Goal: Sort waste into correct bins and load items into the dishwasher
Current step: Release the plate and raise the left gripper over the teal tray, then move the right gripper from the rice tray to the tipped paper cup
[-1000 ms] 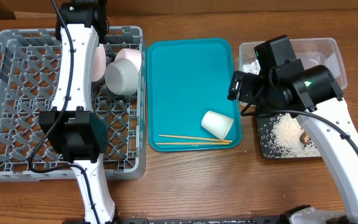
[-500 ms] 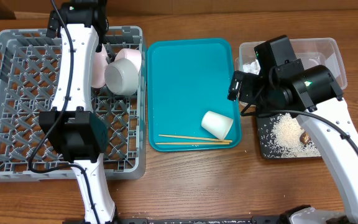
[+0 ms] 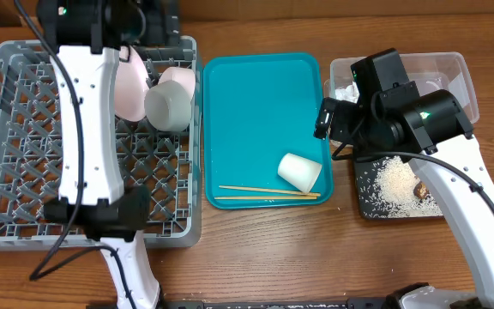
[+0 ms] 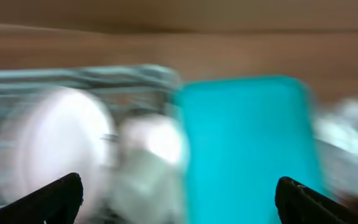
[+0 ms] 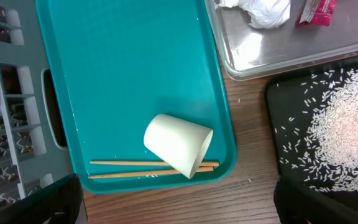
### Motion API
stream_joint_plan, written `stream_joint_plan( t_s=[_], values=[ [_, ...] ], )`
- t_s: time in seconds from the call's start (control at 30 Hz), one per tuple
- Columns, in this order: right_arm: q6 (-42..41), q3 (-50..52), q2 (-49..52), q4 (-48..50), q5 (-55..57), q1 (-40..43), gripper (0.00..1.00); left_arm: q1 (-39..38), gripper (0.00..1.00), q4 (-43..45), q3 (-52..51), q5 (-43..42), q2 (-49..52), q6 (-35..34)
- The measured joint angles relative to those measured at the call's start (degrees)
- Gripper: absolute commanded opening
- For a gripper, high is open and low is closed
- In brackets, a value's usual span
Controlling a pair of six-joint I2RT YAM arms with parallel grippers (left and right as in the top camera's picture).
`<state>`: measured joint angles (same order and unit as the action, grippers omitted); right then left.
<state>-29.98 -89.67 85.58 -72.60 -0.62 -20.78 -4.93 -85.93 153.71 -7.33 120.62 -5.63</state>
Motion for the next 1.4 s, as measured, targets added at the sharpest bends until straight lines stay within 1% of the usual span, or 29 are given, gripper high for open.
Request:
stream_joint_plan(
  t_s=[0.07, 0.1, 0.2, 0.27, 0.4, 0.7, 0.73, 0.8, 0.93, 0.97, 1.0, 1.03, 1.27, 1.33, 1.4],
  values=[
    [0.0, 0.0, 0.0, 0.0, 0.0, 0.0, 1.0, -1.6, 1.0, -2.1, -0.3, -5.2, -0.4, -0.4],
    [0.0, 0.0, 0.0, 0.0, 0.0, 0.0, 1.0, -2.7, 1.0, -2.9, -1.0, -6.6, -0.4, -0.5],
    [0.0, 0.0, 0.0, 0.0, 0.0, 0.0, 1.0, -6.3, 0.99, -3.7, -4.7, -7.5, -0.3, -0.8],
    [0.0, 0.0, 0.0, 0.0, 0.0, 0.0, 1.0, -8.7, 0.97, -4.0, -6.7, -7.5, 0.0, -1.2],
    [0.0, 0.0, 0.0, 0.0, 0.0, 0.0, 1.0, -11.8, 0.97, -4.9, -8.3, -7.7, 0.6, -1.6],
    [0.0, 0.0, 0.0, 0.1, 0.0, 0.0, 1.0, -11.8, 0.96, -9.2, -8.3, -7.7, 0.6, -2.2],
    [0.0, 0.0, 0.0, 0.2, 0.0, 0.0, 1.0, -11.8, 0.93, -9.6, -8.3, -7.7, 0.6, -2.3],
    [0.0, 0.0, 0.0, 1.7, 0.0, 0.0, 1.0, -11.8, 0.93, -10.6, -8.3, -7.7, 0.6, -2.6],
    [0.0, 0.0, 0.0, 2.4, -0.7, 0.0, 1.0, -11.8, 0.93, -10.7, -8.3, -7.7, 0.6, -3.0],
    [0.0, 0.0, 0.0, 1.5, -1.4, 0.0, 0.96, -11.8, 0.93, -10.7, -8.3, -7.7, 0.6, -3.0],
    [0.3, 0.0, 0.0, 0.5, -1.9, 0.0, 0.9, -11.8, 0.93, -10.7, -8.3, -7.7, 0.6, -3.0],
    [0.8, 0.0, 0.0, -0.6, -2.5, 0.0, 0.87, -11.8, 0.93, -10.7, -8.3, -7.7, 0.6, -3.0],
    [3.4, 0.0, -0.9, -5.7, -6.3, 0.9, 0.86, -11.0, 0.93, -10.8, -8.3, -7.7, 0.6, -3.0],
    [3.6, 0.0, -2.2, -6.8, -7.0, 1.8, 0.83, -10.4, 0.93, -10.7, -8.3, -7.7, 0.3, -3.0],
    [3.7, 0.0, -3.7, -7.1, -7.7, 2.6, 0.78, -9.7, 0.93, -10.7, -8.3, -7.7, -0.4, -3.0]
  ],
)
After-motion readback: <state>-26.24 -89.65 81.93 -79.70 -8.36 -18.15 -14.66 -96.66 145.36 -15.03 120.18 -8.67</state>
